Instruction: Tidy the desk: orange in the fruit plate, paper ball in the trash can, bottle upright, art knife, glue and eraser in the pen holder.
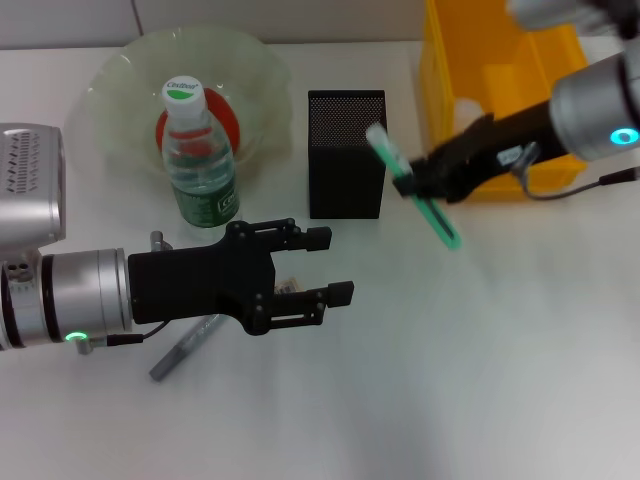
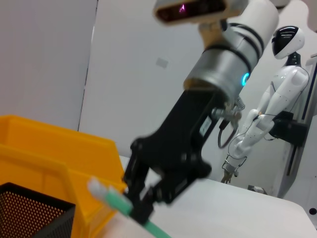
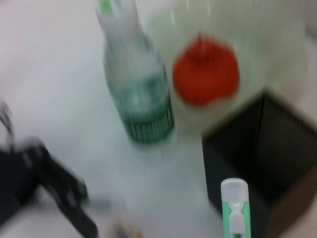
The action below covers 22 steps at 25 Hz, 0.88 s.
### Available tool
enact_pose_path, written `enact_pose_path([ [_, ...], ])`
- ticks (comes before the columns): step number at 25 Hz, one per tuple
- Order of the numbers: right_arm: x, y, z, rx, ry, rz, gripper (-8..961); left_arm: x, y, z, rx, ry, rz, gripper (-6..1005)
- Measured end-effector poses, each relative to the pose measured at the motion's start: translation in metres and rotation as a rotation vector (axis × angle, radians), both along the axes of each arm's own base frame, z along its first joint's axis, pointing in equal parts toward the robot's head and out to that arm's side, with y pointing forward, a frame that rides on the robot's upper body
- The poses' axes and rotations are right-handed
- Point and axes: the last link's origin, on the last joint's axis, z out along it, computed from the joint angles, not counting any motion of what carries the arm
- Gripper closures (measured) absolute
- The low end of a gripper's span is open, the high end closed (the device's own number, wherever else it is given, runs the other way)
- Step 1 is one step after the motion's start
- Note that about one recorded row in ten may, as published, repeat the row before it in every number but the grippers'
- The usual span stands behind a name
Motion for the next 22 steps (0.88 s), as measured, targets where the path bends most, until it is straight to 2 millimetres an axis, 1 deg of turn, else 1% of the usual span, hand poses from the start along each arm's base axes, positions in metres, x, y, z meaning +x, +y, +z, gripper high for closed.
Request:
enact_pose_path([
  [2,0.002,-0.004,0.008,0.047,0.128,0.056,753,0.000,0.000,0.000,0.001,-0.001,0.000,319],
  [4,0.008,-0.008,0.011,0.086,0.237,0.124,749,0.000,0.000,0.000,0.001,-0.001,0.000,319],
  [7,0.019,-0.016,0.010,0.134,0.351,0.242,743,0.000,0.000,0.001,0.004,-0.004,0.002,319],
  [8,0.027,-0.019,0.008,0.176,0.422,0.290,741,0.000,0.001,0.001,0.005,-0.005,0.003,319],
  [9,0.027,-0.019,0.008,0.176,0.422,0.290,739,0.000,0.001,0.001,0.005,-0.005,0.003,319],
  [13,0.039,-0.020,0.005,0.265,0.557,0.328,731,0.001,0.000,0.000,0.004,-0.006,0.002,319],
  [18,0.051,-0.020,0.001,0.396,0.623,0.404,720,0.001,0.001,-0.001,0.004,-0.002,0.002,320],
  [22,0.056,-0.016,-0.001,0.460,0.686,0.365,712,0.000,0.001,0.000,0.007,-0.002,0.005,320],
])
